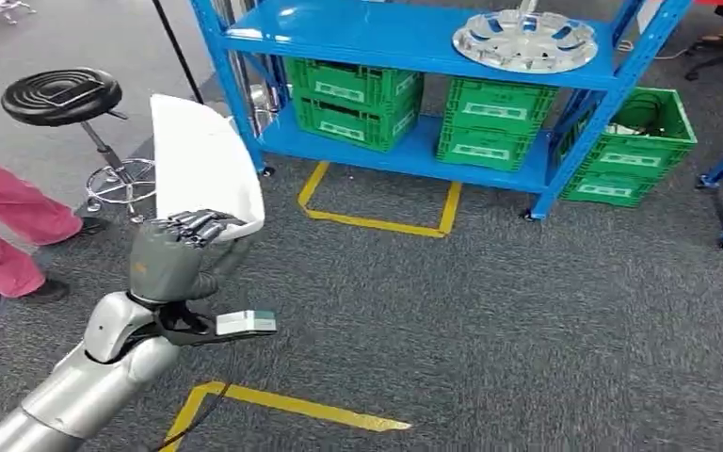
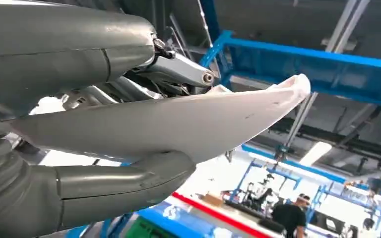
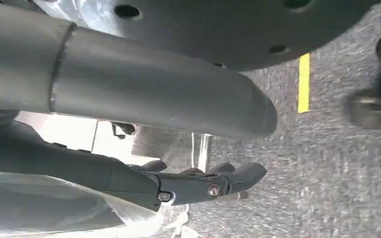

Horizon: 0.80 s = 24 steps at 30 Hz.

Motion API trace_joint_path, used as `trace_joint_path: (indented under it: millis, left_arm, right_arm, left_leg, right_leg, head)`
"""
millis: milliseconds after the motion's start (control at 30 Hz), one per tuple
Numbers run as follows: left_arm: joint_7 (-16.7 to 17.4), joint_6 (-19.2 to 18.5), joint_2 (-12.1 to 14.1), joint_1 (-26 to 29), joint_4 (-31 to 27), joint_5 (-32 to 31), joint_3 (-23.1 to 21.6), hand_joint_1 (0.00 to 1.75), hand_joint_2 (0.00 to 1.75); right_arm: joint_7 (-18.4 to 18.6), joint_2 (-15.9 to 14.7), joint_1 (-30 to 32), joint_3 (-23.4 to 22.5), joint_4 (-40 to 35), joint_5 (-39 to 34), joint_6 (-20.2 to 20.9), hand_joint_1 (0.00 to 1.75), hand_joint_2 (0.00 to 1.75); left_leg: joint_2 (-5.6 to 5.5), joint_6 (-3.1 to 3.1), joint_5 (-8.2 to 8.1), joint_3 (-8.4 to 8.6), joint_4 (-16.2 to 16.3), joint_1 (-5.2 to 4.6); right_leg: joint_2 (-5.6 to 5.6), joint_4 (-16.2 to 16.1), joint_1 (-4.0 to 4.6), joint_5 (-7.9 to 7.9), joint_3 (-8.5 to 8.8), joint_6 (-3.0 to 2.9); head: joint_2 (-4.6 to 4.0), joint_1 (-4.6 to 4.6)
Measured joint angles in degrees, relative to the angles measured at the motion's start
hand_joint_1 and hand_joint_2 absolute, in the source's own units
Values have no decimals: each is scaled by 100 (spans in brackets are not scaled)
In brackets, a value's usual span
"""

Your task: Take the parts from the cabinet and place them on the table.

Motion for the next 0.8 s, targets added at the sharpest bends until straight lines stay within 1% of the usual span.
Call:
trace_joint_path:
  millis: [33,67,100,133,167,233,267,300,333,367,400,433,467,500,533,567,600,633,667,700,733,767,800]
  left_arm:
    - [-7,-2,0,3,9,9,0,175,175]
    - [-24,-2,0,4,13,17,0,175,175]
    - [-53,0,0,5,13,26,9,175,175]
    - [-63,0,2,1,11,35,18,175,175]
    - [-63,2,2,4,13,37,31,175,175]
    - [-63,0,4,10,13,52,37,175,175]
    - [-63,0,15,16,17,57,42,175,175]
    - [-66,0,9,23,20,61,44,175,175]
    - [-81,0,18,35,22,68,53,175,175]
    - [-92,0,28,48,22,76,61,175,175]
    - [-92,0,33,70,24,87,68,175,175]
    - [-96,0,35,94,24,96,74,175,175]
    - [-105,0,35,113,26,101,79,175,175]
    - [-107,0,37,120,26,103,81,175,175]
    - [-109,0,39,119,26,103,85,175,175]
    - [-113,0,42,119,26,103,98,175,175]
    - [-116,0,50,118,26,103,112,175,175]
    - [-122,0,52,123,24,103,116,175,175]
    - [-122,0,59,126,26,103,120,175,175]
    - [-122,0,59,116,24,103,129,175,175]
    - [-122,0,55,109,24,103,138,175,175]
    - [-122,0,55,111,24,103,140,175,175]
    - [-122,0,55,119,26,103,142,175,175]
  right_arm:
    - [-11,0,0,0,-2,7,-4,0,0]
    - [-37,0,-4,0,-2,22,-9,0,0]
    - [-53,2,-13,0,-2,41,-13,0,0]
    - [-70,2,-11,0,-4,55,-15,0,0]
    - [-88,4,-22,0,-4,64,-15,0,0]
    - [-103,15,-6,0,-4,74,-17,0,0]
    - [-109,15,8,0,-4,79,-15,0,0]
    - [-129,15,11,0,-4,83,-15,0,0]
    - [-157,15,11,-2,-4,88,-13,0,0]
    - [-190,15,16,0,-4,98,-4,0,0]
    - [-205,15,23,0,-4,105,-2,0,0]
    - [-210,15,28,0,-4,114,2,0,0]
    - [-217,15,32,0,-4,118,2,0,0]
    - [-221,15,33,0,-4,120,2,0,0]
    - [-227,15,33,0,-4,125,2,0,0]
    - [-232,18,34,0,-4,129,2,0,0]
    - [-234,39,41,0,0,131,2,0,0]
    - [-238,46,23,0,-2,142,2,0,0]
    - [-243,48,14,0,-2,149,2,0,0]
    - [-243,48,17,0,-2,149,4,0,0]
    - [-243,48,14,0,-2,155,5,0,0]
    - [-243,48,12,0,-2,158,4,0,0]
    - [-243,48,15,0,-2,160,4,0,0]
  left_leg:
    - [0,-31,68,-95,12,16]
    - [-5,-68,133,-155,38,24]
    - [-10,-107,177,-208,83,9]
    - [-12,-136,202,-235,144,7]
    - [-16,-172,262,-249,158,7]
    - [-21,-236,355,-249,123,29]
    - [-28,-265,306,-276,160,46]
    - [-23,-290,43,-327,323,53]
    - [-26,-309,-309,-427,700,53]
    - [-26,-325,-609,-567,1193,52]
    - [-26,-334,-796,-688,1650,53]
    - [-26,-334,-872,-756,1966,52]
    - [-26,-321,-814,-689,1989,51]
    - [-26,-296,-666,-513,1758,49]
    - [-27,-251,-426,-210,1282,39]
    - [-29,-194,-218,85,786,17]
    - [-32,-108,-284,271,497,-12]
    - [-21,-106,-246,274,402,-32]
    - [-22,-100,-251,248,386,-46]
    - [-23,-94,-259,259,328,-53]
    - [-22,-158,-365,325,156,-20]
    - [-26,-202,-335,291,201,-22]
    - [-28,-191,-347,284,196,-26]
  right_leg:
    - [0,-262,-12,180,249,16]
    - [5,-757,-27,131,653,24]
    - [24,-1423,-38,-180,1218,22]
    - [32,-2066,-25,-459,1629,11]
    - [35,-2140,-20,-570,1590,-59]
    - [28,-2090,2,-523,1532,-128]
    - [-15,-2099,-27,-473,1513,-197]
    - [-22,-2098,-22,-442,1488,-240]
    - [-39,-2096,-18,-400,1451,-274]
    - [-44,-2093,-9,-360,1411,-290]
    - [-49,-2089,0,-326,1372,-297]
    - [-51,-2077,10,-299,1349,-299]
    - [-52,-2069,18,-272,1350,-297]
    - [-50,-2052,28,-251,1321,-289]
    - [-50,-2038,39,-249,1307,-285]
    - [-51,-2024,47,-252,1310,-282]
    - [-59,-2018,49,-258,1244,-271]
    - [-53,-1994,62,-239,1215,-237]
    - [-57,-1991,49,-218,1202,-201]
    - [-61,-2004,44,-212,1189,-187]
    - [-62,-1954,74,-254,1152,-235]
    - [-67,-1966,67,-230,1132,-272]
    - [-72,-1969,65,-222,1127,-257]
  head:
    - [0,2]
    - [0,2]
    - [0,7]
    - [0,-7]
    - [0,-9]
    - [0,-4]
    - [0,-4]
    - [0,-13]
    - [0,-13]
    - [0,-17]
    - [0,-20]
    - [0,-22]
    - [0,-22]
    - [0,-26]
    - [0,-22]
    - [0,-26]
    - [0,-4]
    - [0,-13]
    - [0,-17]
    - [0,-22]
    - [0,-9]
    - [0,-4]
    - [0,-13]
